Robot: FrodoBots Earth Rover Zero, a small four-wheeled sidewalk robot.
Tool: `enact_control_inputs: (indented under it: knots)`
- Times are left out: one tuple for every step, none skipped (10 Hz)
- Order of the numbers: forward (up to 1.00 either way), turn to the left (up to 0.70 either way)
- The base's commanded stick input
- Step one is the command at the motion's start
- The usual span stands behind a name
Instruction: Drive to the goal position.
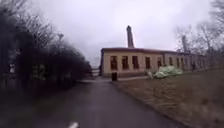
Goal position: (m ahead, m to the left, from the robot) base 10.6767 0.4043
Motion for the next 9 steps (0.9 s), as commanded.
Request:
enact_control_inputs:
  knots:
    - [1.00, 0.00]
    - [1.00, 0.00]
    - [1.00, 0.00]
    - [1.00, 0.00]
    - [1.00, 0.00]
    - [1.00, 0.00]
    - [1.00, 0.00]
    - [1.00, 0.00]
    - [1.00, 0.00]
